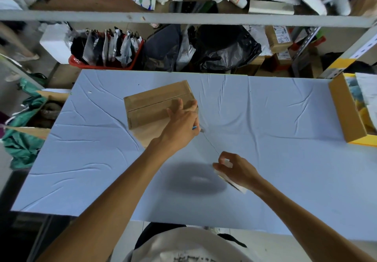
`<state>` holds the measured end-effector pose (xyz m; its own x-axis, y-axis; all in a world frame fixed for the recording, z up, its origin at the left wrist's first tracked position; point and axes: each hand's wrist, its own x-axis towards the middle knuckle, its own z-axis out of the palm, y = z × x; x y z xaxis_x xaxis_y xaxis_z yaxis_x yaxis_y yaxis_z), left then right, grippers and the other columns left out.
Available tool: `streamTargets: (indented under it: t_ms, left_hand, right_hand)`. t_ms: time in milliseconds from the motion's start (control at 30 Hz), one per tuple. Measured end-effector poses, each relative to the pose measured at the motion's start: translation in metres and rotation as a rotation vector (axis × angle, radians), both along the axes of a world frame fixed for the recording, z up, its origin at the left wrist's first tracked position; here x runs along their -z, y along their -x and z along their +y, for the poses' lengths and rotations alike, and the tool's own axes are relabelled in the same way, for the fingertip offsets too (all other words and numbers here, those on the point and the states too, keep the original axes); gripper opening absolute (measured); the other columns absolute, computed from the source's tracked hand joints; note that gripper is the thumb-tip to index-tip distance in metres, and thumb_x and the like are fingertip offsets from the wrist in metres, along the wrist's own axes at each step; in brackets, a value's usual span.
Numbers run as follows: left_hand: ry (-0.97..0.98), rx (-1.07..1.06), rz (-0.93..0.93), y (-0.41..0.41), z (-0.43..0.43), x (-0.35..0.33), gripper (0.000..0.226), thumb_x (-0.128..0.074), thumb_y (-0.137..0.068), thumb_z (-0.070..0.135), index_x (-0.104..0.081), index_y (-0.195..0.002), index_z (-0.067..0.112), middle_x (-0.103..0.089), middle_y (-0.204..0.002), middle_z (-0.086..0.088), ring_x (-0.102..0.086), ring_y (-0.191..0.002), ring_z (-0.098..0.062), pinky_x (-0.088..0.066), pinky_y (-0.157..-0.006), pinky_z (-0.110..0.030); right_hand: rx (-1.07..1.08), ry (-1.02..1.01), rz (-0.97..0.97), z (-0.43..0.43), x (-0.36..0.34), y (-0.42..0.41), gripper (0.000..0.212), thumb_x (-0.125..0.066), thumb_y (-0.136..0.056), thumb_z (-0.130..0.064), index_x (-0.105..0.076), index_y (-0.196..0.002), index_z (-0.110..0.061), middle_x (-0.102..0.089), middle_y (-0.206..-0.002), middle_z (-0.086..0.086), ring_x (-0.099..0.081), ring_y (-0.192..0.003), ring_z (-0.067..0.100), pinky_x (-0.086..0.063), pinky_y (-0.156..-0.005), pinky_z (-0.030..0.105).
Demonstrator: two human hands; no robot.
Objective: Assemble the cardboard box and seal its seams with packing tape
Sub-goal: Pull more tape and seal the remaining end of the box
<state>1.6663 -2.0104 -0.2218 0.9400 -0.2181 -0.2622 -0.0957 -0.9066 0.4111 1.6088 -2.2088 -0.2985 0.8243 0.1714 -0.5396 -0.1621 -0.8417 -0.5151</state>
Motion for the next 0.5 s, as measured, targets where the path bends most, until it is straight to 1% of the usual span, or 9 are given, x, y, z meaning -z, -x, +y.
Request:
streamTargets:
  t_ms: [100,200,233,267,300,333,367,433,500]
  left_hand:
    - [-0.020,0.011,-0.008,-0.001,-0.001,0.002,0.019,-0.057,-0.093,0.015,-0.054,-0.075,0.012,-0.016,-0.160,0.002,-0.004,-0.147,-0.036,-0.008,-0.114,-0.064]
    - [-0.043,0.018,-0.032,-0.001,-0.001,0.004,0.017,-0.058,-0.093,0.017,-0.056,-0.076,0.013,-0.018,-0.159,0.001,-0.006,-0.146,-0.037,-0.011,-0.114,-0.064]
    - [-0.037,0.018,-0.041,-0.001,0.000,0.005,0.018,-0.058,-0.093,0.016,-0.054,-0.075,0.014,-0.018,-0.159,0.001,-0.006,-0.146,-0.037,-0.010,-0.114,-0.064]
    - [-0.018,0.013,-0.045,0.000,0.001,0.006,0.020,-0.058,-0.092,0.016,-0.053,-0.074,0.014,-0.020,-0.159,0.000,-0.005,-0.146,-0.037,-0.009,-0.114,-0.064]
    - [0.008,0.007,-0.049,0.000,0.002,0.007,0.021,-0.059,-0.092,0.015,-0.051,-0.073,0.014,-0.021,-0.159,0.000,-0.004,-0.147,-0.036,-0.008,-0.114,-0.064]
    - [0.035,0.005,-0.053,0.001,0.004,0.007,0.021,-0.061,-0.091,0.015,-0.051,-0.072,0.015,-0.023,-0.158,-0.001,-0.004,-0.147,-0.035,-0.009,-0.114,-0.063]
    - [0.064,0.003,-0.062,0.002,0.005,0.007,0.020,-0.062,-0.090,0.014,-0.052,-0.072,0.015,-0.026,-0.157,-0.001,-0.005,-0.147,-0.034,-0.011,-0.114,-0.062]
    - [0.143,-0.007,-0.129,0.005,0.009,0.009,0.016,-0.064,-0.088,0.013,-0.056,-0.074,0.014,-0.037,-0.150,-0.003,-0.018,-0.144,-0.029,-0.023,-0.114,-0.050]
    - [0.224,-0.009,-0.273,0.012,0.015,0.011,0.013,-0.067,-0.085,0.015,-0.061,-0.075,0.011,-0.054,-0.127,-0.003,-0.047,-0.123,-0.022,-0.039,-0.092,-0.025]
  right_hand:
    - [0.027,0.055,-0.064,0.004,0.005,0.002,0.018,-0.057,-0.083,-0.045,-0.049,-0.082,-0.029,-0.062,-0.082,-0.004,-0.059,-0.077,0.024,-0.040,-0.063,0.029]
    - [-0.086,0.129,-0.122,0.006,0.006,0.001,0.019,-0.060,-0.082,-0.045,-0.048,-0.091,-0.033,-0.060,-0.077,-0.004,-0.059,-0.077,0.026,-0.036,-0.061,0.030]
    - [-0.139,0.137,-0.098,0.004,0.005,-0.002,0.029,-0.063,-0.079,-0.045,-0.049,-0.103,-0.039,-0.061,-0.078,-0.003,-0.060,-0.078,0.027,-0.037,-0.063,0.030]
    - [-0.196,0.133,-0.036,0.003,0.002,-0.005,0.057,-0.067,-0.074,-0.043,-0.040,-0.124,-0.049,-0.062,-0.077,-0.001,-0.061,-0.077,0.026,-0.041,-0.064,0.031]
    - [-0.252,0.110,0.041,0.002,-0.002,-0.007,0.089,-0.071,-0.068,-0.040,-0.019,-0.138,-0.058,-0.063,-0.075,0.001,-0.062,-0.074,0.024,-0.045,-0.065,0.032]
    - [-0.276,0.098,0.097,0.002,-0.004,-0.008,0.109,-0.073,-0.064,-0.036,0.000,-0.141,-0.061,-0.063,-0.073,0.001,-0.062,-0.071,0.022,-0.048,-0.066,0.032]
    - [-0.256,0.075,0.100,0.003,-0.005,-0.008,0.114,-0.073,-0.064,-0.035,0.005,-0.142,-0.059,-0.064,-0.077,0.001,-0.062,-0.074,0.021,-0.050,-0.068,0.031]
    - [-0.136,0.052,0.011,0.004,-0.003,-0.009,0.096,-0.072,-0.074,-0.038,-0.014,-0.150,-0.039,-0.064,-0.105,0.004,-0.061,-0.096,0.024,-0.048,-0.079,0.032]
    - [-0.134,0.069,-0.092,0.007,-0.001,-0.008,0.070,-0.067,-0.084,-0.036,-0.034,-0.144,-0.020,-0.055,-0.121,0.008,-0.055,-0.110,0.029,-0.045,-0.091,0.035]
